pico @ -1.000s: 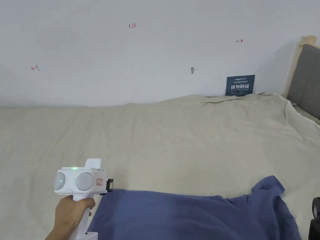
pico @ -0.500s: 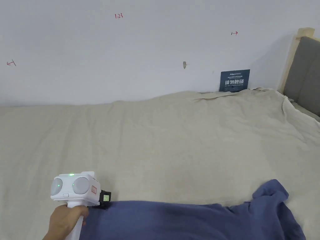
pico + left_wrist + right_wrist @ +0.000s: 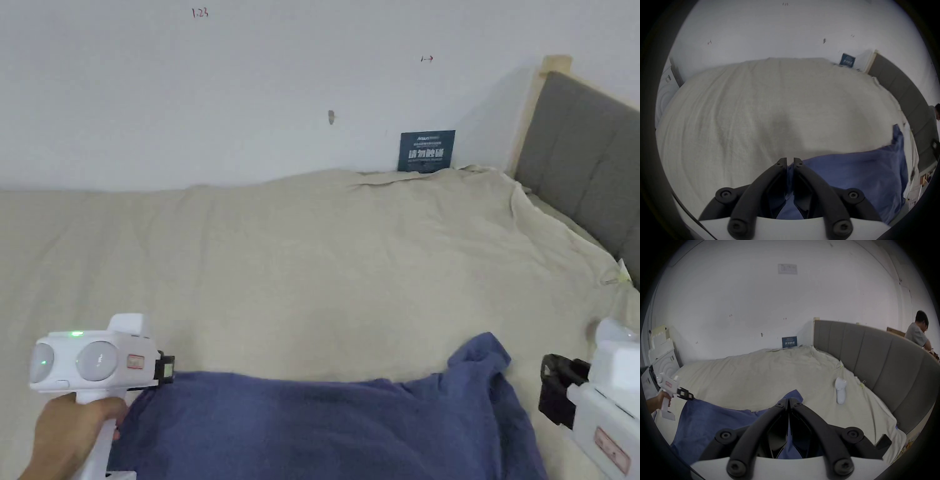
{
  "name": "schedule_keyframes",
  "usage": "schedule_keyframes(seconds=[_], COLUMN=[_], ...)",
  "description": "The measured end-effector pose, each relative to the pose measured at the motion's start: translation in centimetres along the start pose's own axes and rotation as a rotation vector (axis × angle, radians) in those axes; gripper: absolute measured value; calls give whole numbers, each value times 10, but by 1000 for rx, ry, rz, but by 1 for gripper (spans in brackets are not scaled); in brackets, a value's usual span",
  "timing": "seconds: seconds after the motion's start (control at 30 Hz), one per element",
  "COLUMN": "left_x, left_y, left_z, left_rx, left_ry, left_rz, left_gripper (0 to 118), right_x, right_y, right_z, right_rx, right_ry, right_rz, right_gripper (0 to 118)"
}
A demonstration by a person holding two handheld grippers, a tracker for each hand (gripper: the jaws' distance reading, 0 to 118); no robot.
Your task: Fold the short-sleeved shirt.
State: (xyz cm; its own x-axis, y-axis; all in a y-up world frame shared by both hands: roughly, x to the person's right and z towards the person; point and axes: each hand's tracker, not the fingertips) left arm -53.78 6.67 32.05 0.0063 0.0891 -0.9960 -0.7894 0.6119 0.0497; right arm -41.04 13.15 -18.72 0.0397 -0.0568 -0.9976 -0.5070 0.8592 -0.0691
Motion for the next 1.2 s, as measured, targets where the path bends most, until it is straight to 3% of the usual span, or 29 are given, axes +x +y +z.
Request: schedule_keyframes(seconds=[0.07, 0.2, 0.23, 0.37, 0.67, 0.73, 0.8, 0.87, 0.93, 0.97, 1.07, 1.2], left_x=[2, 5, 4, 4, 1, 1, 1, 1, 5, 4, 0, -5], left_y=[-4, -9, -11, -13, -10, -10, -13, -14, -19, -20, -21, -30], left_z=[21, 48, 54, 64, 60, 60, 58, 59, 63, 64, 63, 79], left_rx=[27, 53, 57, 65, 56, 56, 54, 54, 54, 54, 58, 81], left_ry=[-12, -29, -32, -37, -33, -34, -36, -34, -35, -35, -28, -17], left_rz=[-20, -35, -39, -52, -48, -49, -56, -62, -59, -54, -46, -16], left_gripper=[4, 4, 4, 4, 4, 4, 4, 4, 4, 4, 4, 4], right_x=[11, 26, 27, 27, 37, 30, 26, 17, 15, 11, 5, 12], right_y=[4, 4, 1, -12, -37, -41, -47, -49, -48, -45, -36, -13], right_z=[-30, -90, -105, -141, -179, -178, -181, -175, -170, -164, -145, -114], right_rx=[-77, -199, -230, -347, -458, -482, -486, -486, -474, -463, -403, -318], right_ry=[17, 27, 18, -5, -64, -51, -47, -44, -37, 12, 7, 65], right_rz=[-19, -47, -37, 27, 41, 62, 60, 49, 43, 11, 61, 55], right_gripper=[15, 86, 92, 92, 89, 75, 53, 41, 2, 2, 2, 2])
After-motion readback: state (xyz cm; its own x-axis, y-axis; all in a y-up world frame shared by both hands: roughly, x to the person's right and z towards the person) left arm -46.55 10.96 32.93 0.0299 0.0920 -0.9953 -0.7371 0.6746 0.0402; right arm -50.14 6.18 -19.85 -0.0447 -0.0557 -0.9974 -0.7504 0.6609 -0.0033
